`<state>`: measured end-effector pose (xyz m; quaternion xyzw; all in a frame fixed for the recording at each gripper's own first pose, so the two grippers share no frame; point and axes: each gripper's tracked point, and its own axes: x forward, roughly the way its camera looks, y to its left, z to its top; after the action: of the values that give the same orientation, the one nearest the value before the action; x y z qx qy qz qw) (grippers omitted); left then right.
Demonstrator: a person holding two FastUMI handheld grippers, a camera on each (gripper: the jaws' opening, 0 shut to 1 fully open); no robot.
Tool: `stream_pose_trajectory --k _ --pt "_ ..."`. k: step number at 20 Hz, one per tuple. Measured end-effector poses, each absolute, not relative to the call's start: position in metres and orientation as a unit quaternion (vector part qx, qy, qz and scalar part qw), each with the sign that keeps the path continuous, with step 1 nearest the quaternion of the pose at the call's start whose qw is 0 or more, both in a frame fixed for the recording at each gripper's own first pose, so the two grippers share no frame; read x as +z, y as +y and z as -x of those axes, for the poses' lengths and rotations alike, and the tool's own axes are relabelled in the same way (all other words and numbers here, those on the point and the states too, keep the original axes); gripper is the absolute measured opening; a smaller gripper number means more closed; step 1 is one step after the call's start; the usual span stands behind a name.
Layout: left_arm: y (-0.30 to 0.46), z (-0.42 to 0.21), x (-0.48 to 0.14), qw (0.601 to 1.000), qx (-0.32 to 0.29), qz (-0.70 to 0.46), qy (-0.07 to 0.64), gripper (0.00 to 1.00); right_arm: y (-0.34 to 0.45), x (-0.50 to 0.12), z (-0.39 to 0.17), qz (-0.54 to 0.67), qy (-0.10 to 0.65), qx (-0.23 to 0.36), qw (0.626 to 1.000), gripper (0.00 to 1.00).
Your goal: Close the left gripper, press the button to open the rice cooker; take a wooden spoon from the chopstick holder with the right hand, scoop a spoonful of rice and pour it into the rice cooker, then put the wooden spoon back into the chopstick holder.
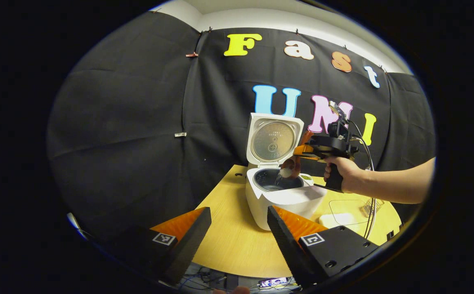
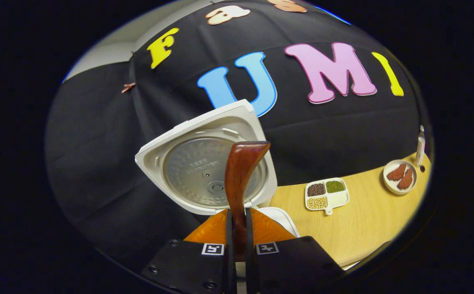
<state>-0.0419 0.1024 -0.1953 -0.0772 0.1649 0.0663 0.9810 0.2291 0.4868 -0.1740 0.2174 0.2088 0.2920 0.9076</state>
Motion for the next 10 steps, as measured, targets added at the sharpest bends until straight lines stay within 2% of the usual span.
stream_pose_trajectory --k 10 --pt "0.106 0.052 -0.198 0.98 0.08 0.082 0.165 0.97 0.512 -0.177 -0.22 -0.06 0.166 0.343 0.923 0.13"
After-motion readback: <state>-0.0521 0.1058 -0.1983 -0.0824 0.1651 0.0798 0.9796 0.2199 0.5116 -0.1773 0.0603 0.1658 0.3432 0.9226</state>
